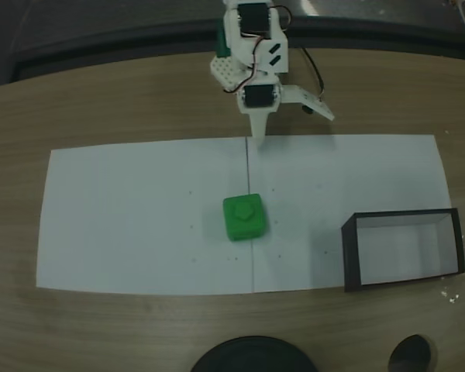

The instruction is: Grab a green square and put it in the box.

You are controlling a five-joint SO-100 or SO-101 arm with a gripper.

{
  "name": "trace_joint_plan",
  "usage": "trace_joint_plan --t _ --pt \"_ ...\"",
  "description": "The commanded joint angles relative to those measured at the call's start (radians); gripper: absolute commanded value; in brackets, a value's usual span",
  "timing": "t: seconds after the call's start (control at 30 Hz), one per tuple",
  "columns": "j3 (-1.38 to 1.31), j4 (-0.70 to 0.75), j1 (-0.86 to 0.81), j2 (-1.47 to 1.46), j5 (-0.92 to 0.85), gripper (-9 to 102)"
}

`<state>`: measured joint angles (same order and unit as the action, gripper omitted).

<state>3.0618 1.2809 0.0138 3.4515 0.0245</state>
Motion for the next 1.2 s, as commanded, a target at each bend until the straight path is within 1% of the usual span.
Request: trace_joint_plan --t 0.0,0.73,0.8,0.9,0.93,1.0,1.1,1.17 --pt "-0.061 0.014 0.0 0.025 -0.002 0" --pt "-0.061 0.008 0.003 0.025 -0.005 0" --pt "-0.048 -0.06 -0.002 0.025 -0.009 0" --pt "-0.032 -0.23 -0.009 0.025 -0.009 1" --pt "-0.037 -0.268 -0.006 0.025 -0.011 2" --pt "-0.049 -0.325 0.002 0.025 -0.011 9" --pt "-0.092 -0.336 -0.006 0.021 -0.002 23" --pt "-0.118 -0.333 -0.017 0.02 -0.002 27"
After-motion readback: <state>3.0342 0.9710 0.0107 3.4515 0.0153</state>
